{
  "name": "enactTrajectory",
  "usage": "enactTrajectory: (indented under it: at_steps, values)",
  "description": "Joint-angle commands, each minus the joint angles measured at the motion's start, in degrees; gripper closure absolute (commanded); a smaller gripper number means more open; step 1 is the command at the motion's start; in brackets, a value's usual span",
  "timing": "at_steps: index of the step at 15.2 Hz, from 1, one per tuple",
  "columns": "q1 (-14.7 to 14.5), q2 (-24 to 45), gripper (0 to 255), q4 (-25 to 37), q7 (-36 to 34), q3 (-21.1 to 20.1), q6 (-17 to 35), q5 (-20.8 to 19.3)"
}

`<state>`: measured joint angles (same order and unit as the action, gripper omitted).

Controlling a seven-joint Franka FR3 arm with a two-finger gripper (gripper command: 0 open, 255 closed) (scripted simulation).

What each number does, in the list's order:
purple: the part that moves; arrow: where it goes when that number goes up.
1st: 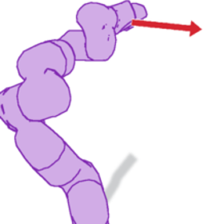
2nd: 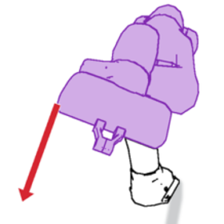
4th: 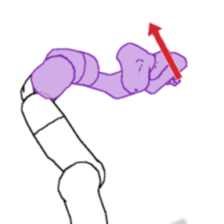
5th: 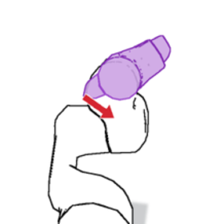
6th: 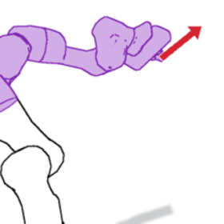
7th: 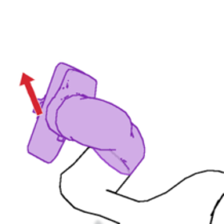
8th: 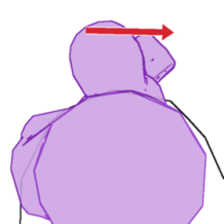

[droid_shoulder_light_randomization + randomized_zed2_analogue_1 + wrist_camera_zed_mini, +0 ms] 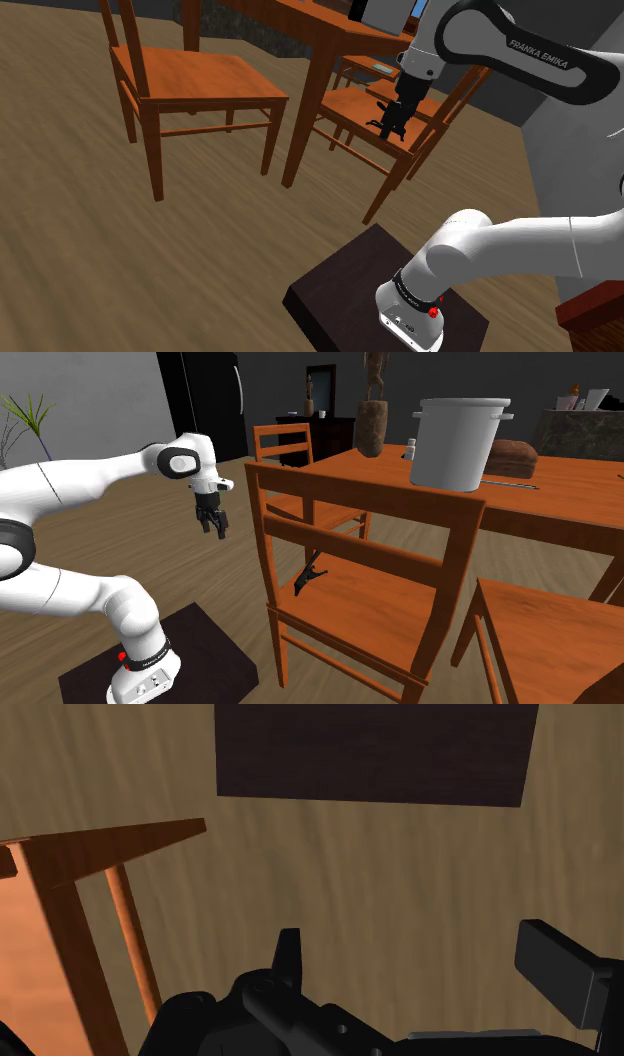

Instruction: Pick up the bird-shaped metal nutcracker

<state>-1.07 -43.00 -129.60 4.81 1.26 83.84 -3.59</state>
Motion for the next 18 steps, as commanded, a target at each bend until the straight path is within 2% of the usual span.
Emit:
enactTrajectory:
  at_steps: [1,10,18]
  values:
    - [0.0,0.0,0,0.0,0.0,0.0,0.0,0.0]
    - [2.9,9.2,0,4.1,10.9,9.9,6.2,-6.5]
    - [4.6,20.9,0,12.1,20.6,18.4,11.4,-8.6]
